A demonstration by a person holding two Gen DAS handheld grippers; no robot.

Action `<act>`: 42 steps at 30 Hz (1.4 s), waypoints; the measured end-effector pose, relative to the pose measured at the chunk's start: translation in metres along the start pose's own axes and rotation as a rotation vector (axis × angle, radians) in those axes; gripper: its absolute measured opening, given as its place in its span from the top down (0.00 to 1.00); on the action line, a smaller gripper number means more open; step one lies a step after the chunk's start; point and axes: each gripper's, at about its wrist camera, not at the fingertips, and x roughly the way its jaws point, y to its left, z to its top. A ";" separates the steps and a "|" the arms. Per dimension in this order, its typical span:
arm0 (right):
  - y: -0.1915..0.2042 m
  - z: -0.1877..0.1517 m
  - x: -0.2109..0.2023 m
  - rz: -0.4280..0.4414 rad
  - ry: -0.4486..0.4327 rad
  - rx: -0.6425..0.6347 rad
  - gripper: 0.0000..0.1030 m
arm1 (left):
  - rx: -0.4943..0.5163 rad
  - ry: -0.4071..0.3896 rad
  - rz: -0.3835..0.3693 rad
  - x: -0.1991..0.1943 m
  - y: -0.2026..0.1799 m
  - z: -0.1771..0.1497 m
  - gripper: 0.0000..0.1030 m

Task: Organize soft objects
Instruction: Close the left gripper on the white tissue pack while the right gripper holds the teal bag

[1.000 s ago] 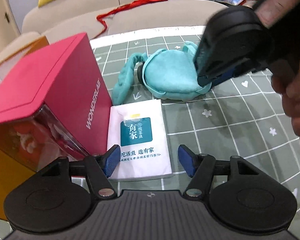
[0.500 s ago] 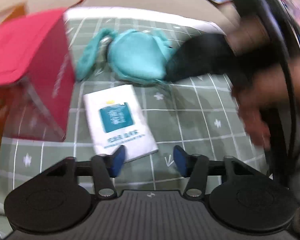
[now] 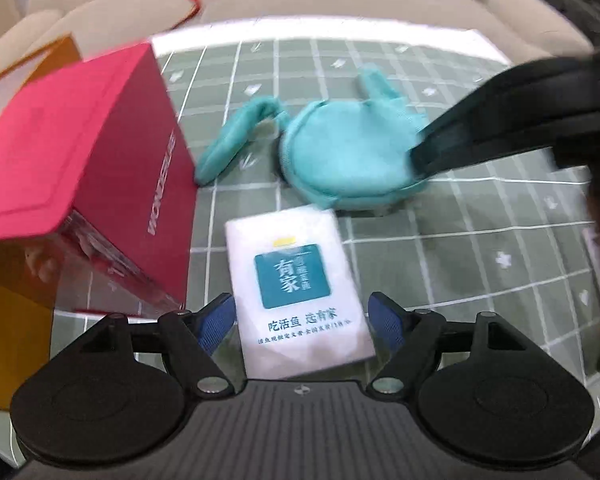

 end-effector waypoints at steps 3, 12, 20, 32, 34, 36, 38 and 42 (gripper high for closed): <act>-0.003 0.002 -0.012 -0.008 -0.034 0.013 1.00 | -0.037 0.061 0.023 0.015 0.006 0.002 0.08; -0.006 0.003 -0.019 0.012 -0.073 0.017 1.00 | -0.055 0.040 0.020 0.022 0.010 0.004 0.28; -0.005 0.001 -0.035 0.044 -0.111 0.010 1.00 | -0.042 0.049 0.032 0.013 0.012 -0.001 0.30; 0.005 0.009 -0.077 0.062 -0.201 0.105 1.00 | -0.003 0.062 0.025 -0.013 0.006 0.003 0.30; 0.007 0.009 -0.087 0.057 -0.227 0.129 1.00 | -0.022 0.035 0.019 -0.024 0.008 0.003 0.31; 0.005 0.010 -0.100 0.034 -0.270 0.171 1.00 | -0.029 -0.010 0.016 -0.042 0.011 0.005 0.31; 0.008 0.013 -0.114 0.030 -0.286 0.163 1.00 | -0.044 -0.050 0.001 -0.060 0.018 0.009 0.31; 0.021 0.024 -0.142 -0.013 -0.332 0.144 1.00 | -0.092 -0.115 -0.037 -0.092 0.035 0.029 0.31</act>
